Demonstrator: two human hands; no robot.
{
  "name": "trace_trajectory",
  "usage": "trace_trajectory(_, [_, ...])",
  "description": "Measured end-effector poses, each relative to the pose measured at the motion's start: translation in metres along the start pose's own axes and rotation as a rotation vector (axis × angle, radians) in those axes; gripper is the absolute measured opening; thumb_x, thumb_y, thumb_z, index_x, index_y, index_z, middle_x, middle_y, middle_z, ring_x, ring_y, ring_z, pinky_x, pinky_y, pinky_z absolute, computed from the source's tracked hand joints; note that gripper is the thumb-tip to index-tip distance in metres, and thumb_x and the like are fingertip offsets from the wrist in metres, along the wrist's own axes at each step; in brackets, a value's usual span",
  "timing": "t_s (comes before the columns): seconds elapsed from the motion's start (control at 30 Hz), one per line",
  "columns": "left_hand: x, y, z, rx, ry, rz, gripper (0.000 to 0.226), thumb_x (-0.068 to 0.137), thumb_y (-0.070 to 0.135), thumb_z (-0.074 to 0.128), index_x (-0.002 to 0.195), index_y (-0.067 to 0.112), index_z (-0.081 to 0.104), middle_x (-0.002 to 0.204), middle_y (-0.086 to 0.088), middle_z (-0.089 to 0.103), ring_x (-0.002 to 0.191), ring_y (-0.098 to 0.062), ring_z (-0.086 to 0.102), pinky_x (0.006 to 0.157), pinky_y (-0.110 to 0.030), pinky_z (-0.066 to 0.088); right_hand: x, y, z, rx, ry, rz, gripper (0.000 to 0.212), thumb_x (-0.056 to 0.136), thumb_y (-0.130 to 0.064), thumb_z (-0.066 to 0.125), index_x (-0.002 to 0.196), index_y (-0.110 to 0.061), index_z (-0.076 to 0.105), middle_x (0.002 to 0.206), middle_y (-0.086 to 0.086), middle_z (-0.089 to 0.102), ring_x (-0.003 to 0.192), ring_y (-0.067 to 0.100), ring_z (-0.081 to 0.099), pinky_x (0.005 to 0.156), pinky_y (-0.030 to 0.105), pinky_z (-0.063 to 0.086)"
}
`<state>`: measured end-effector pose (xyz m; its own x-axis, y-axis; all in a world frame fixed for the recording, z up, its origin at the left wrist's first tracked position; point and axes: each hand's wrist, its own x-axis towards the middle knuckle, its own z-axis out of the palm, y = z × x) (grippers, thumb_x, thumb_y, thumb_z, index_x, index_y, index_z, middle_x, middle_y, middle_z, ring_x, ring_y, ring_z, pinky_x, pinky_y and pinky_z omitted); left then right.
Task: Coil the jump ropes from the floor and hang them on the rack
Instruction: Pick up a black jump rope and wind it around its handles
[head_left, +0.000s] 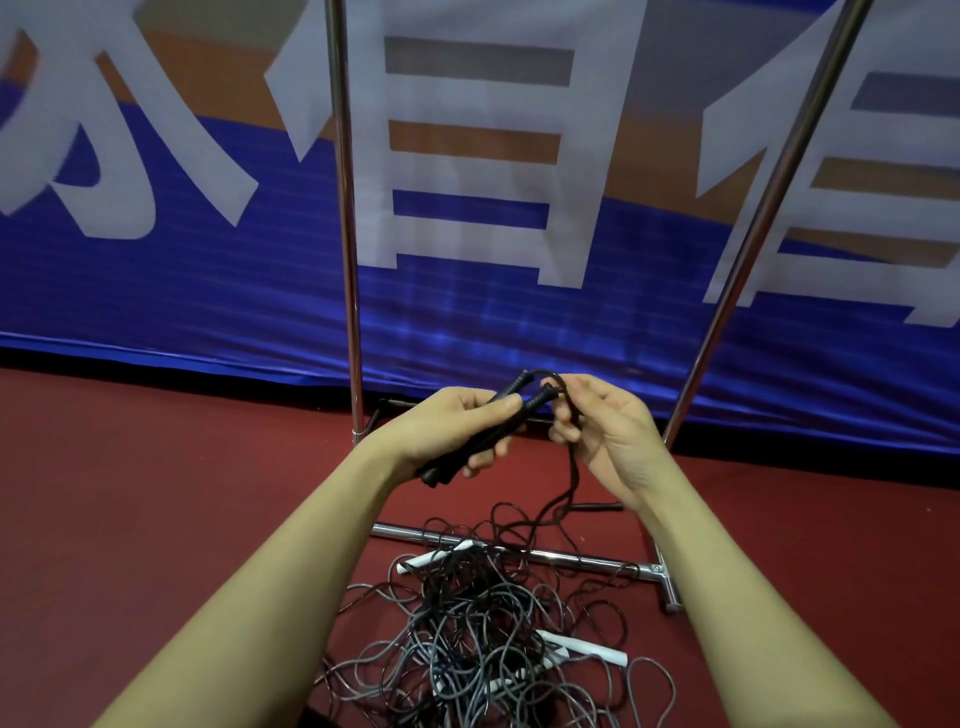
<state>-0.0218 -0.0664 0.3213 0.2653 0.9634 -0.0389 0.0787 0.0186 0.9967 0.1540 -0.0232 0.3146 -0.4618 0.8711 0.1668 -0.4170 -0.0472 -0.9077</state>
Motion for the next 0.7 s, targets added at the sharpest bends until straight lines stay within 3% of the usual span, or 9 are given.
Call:
trace_trajectory(0.1, [0.002,-0.001,0.003,0.041,-0.009,-0.009,0.014,0.087,0.023,0.062,0.081,0.011,0.056,0.057,-0.001,0.057,0.044,-0.013,0.051,0.047,-0.022,0.046,0.002,0.002,0.001,-0.019,0.095,-0.052,0.012,0.083,-0.011,0.056,0.086,0.001,0.060,0.054,0.001,0.052,0.043,0.007,0.038,0.048,0.019,0.035])
trace_trajectory(0.2, [0.004,-0.001,0.005,0.115,0.001,-0.003,0.012,0.092,0.016,0.059,0.082,0.009,0.058,0.063,-0.002,0.062,0.051,-0.012,0.057,0.055,-0.023,0.051,0.001,0.003,0.001,-0.061,0.122,-0.089,0.009,0.078,-0.010,0.060,0.081,-0.001,0.058,0.054,0.001,0.055,0.045,0.008,0.041,0.049,0.020,0.037])
trace_trajectory(0.37, [0.002,0.005,0.010,0.120,0.007,-0.007,0.019,0.097,0.024,0.052,0.085,0.009,0.057,0.060,0.002,0.054,0.046,-0.009,0.046,0.049,-0.024,0.048,0.001,0.001,0.002,-0.094,0.142,-0.103,0.005,0.078,-0.008,0.061,0.078,-0.004,0.058,0.053,0.001,0.055,0.045,0.009,0.042,0.047,0.019,0.038])
trace_trajectory(0.4, [0.002,0.006,0.012,0.116,0.000,-0.011,0.022,0.098,0.026,0.050,0.084,0.010,0.055,0.059,0.002,0.051,0.044,-0.008,0.044,0.046,-0.023,0.046,0.000,0.000,0.002,-0.112,0.140,-0.102,0.001,0.081,-0.005,0.060,0.081,-0.005,0.060,0.054,0.002,0.056,0.046,0.009,0.043,0.047,0.019,0.038])
trace_trajectory(0.53, [0.000,0.008,0.013,0.068,-0.031,0.003,0.021,0.099,0.027,0.047,0.088,0.011,0.056,0.060,0.002,0.053,0.044,-0.008,0.040,0.043,-0.023,0.044,-0.002,-0.005,0.001,-0.148,0.085,-0.087,0.021,0.089,0.001,0.052,0.104,-0.006,0.064,0.060,0.001,0.055,0.049,0.009,0.041,0.048,0.019,0.036])
trace_trajectory(0.7, [0.000,0.009,0.013,-0.063,-0.084,-0.008,0.014,0.097,0.013,0.049,0.096,0.004,0.059,0.066,-0.003,0.058,0.053,-0.010,0.052,0.052,-0.028,0.055,-0.001,-0.004,0.001,-0.174,0.128,-0.141,0.012,0.087,0.003,0.055,0.086,-0.003,0.066,0.059,0.002,0.057,0.044,0.008,0.040,0.042,0.018,0.030])
